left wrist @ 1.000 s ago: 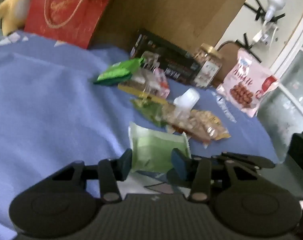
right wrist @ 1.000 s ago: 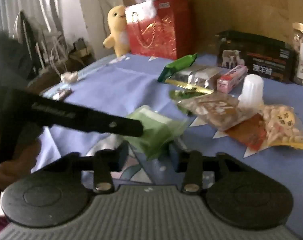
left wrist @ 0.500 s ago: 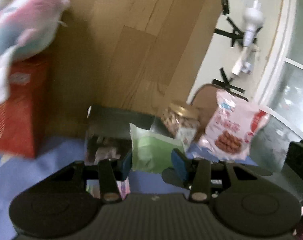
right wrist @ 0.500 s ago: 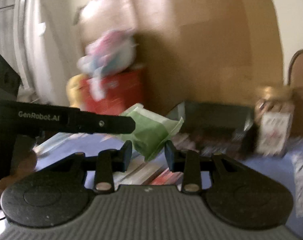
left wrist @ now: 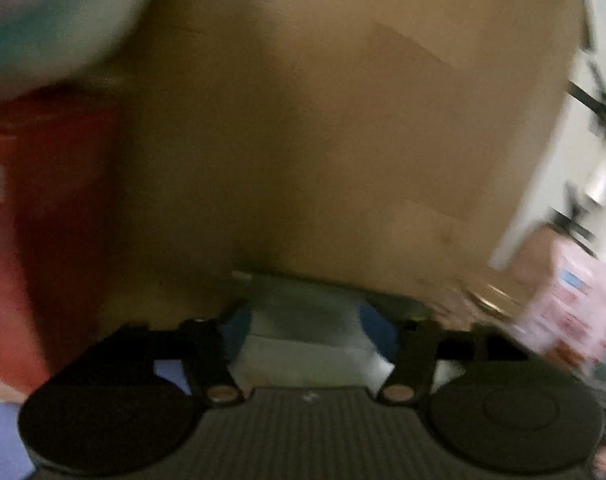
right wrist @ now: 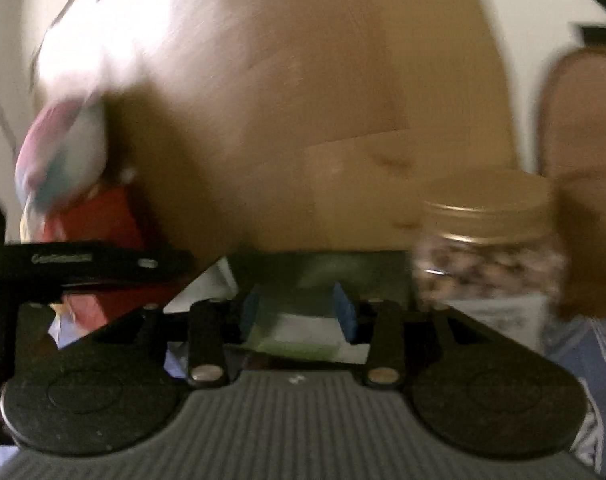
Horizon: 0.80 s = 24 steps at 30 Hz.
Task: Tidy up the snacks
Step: 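Carry the green snack packet in the left gripper into the black box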
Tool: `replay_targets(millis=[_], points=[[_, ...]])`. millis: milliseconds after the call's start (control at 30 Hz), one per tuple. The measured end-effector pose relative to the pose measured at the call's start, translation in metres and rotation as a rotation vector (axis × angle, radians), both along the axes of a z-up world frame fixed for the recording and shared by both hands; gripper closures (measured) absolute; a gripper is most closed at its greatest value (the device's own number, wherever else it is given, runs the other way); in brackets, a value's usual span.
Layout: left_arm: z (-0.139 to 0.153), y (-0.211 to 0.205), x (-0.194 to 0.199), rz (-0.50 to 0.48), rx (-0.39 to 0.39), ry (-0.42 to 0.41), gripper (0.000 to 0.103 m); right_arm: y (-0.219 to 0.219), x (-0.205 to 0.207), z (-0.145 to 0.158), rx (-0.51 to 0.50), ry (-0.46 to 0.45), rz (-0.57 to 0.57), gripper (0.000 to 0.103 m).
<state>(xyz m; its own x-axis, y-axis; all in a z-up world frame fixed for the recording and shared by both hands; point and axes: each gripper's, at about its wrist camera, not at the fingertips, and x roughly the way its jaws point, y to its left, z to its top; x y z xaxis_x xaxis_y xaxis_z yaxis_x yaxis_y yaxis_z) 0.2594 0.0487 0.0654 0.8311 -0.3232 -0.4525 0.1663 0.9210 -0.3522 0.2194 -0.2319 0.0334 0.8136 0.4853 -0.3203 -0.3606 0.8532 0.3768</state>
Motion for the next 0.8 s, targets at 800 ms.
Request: replay_targets(millis=[800], points=[[-0.053, -0.009, -0.077, 0.035, 0.040, 0.304, 0.039, 0.025, -0.081, 0.004, -0.038, 0.092, 0.074, 0.023]])
